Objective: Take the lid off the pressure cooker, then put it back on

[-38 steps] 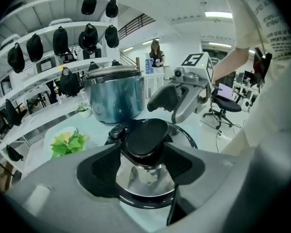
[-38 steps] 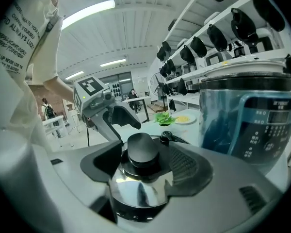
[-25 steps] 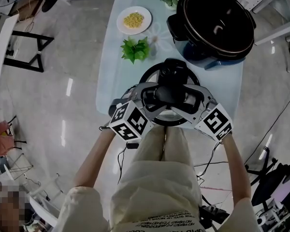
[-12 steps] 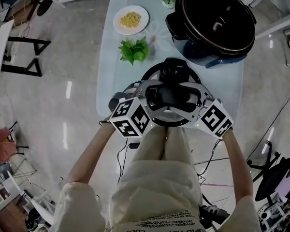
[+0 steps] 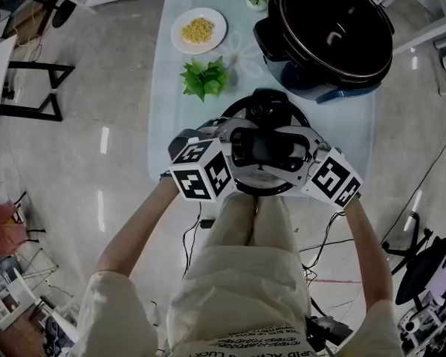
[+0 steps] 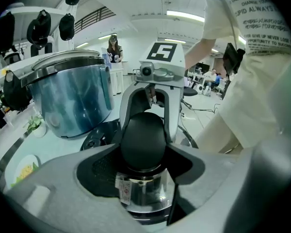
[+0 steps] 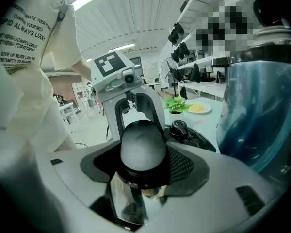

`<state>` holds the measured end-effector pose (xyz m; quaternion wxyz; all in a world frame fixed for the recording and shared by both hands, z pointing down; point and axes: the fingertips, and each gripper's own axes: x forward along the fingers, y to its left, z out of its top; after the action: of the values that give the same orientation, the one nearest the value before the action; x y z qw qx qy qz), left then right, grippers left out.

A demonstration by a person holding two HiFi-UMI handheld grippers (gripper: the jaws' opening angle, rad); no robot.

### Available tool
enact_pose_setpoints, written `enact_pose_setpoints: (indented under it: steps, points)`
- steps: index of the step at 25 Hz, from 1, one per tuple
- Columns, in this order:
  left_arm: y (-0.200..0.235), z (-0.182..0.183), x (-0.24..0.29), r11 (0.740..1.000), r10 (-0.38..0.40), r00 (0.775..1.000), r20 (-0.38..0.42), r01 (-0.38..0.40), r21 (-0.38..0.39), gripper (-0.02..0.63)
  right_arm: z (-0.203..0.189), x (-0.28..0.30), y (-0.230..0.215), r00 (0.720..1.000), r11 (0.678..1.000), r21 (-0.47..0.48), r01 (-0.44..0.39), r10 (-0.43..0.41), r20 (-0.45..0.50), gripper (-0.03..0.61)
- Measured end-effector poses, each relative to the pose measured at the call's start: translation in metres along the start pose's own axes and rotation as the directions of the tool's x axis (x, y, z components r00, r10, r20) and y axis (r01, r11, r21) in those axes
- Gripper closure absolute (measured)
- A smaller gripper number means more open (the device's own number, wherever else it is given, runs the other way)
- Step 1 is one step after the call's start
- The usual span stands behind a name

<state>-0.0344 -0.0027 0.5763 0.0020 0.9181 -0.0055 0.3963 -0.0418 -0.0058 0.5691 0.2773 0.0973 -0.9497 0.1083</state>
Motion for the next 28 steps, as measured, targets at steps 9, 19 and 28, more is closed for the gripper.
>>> enact_pose_setpoints:
  steps: [9, 19, 28]
  points:
    - [0.0, 0.0, 0.001, 1.0, -0.02, 1.0, -0.022, 0.019, -0.014, 0.337, 0.0, 0.0, 0.0, 1.0, 1.0, 0.01, -0.007, 0.007, -0.014, 0.296]
    - [-0.002, 0.003, -0.001, 1.0, -0.014, 0.997, -0.076, 0.014, 0.007, 0.337, 0.0, -0.003, 0.002, 0.999, 0.999, 0.039, -0.018, 0.019, -0.047, 0.298]
    - [-0.003, 0.027, -0.02, 1.0, -0.004, 0.998, -0.068, 0.005, 0.029, 0.336, 0.022, -0.023, 0.006, 0.998, 1.0, 0.024, 0.001, 0.001, -0.06, 0.298]
